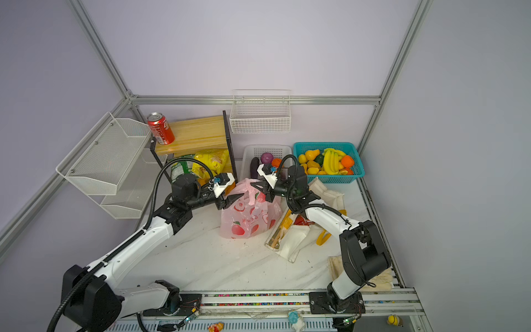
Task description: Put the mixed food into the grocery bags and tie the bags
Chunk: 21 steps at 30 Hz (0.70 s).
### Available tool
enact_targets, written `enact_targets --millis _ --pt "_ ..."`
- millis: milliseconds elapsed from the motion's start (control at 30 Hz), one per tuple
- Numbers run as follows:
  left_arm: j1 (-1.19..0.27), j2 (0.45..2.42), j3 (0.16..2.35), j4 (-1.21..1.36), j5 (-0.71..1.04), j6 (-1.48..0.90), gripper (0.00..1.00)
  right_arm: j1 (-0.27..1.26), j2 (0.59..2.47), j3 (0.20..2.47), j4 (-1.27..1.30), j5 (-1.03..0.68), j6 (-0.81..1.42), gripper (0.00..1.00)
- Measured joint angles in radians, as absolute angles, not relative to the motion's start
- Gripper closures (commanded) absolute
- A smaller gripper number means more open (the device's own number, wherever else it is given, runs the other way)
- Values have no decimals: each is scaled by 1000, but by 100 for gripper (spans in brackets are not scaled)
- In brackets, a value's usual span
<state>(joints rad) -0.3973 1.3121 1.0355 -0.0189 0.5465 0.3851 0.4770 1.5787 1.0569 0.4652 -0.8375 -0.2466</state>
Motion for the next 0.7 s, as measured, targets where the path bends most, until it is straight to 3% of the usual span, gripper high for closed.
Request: enact_targets --millis 167,400,533,700 --pt "-398 1430 1138 -105 586 384 32 477 1576 1037 498 -853 -244 100" --pt "-400 1519 1207 -146 627 383 51 477 1576 1026 538 -854 -229 100" --pt "-400 1547 1218 -156 634 384 66 477 1576 1023 550 -855 -213 100" --pt "-402 1567 1224 -144 661 382 100 478 1576 1021 569 -855 -200 100"
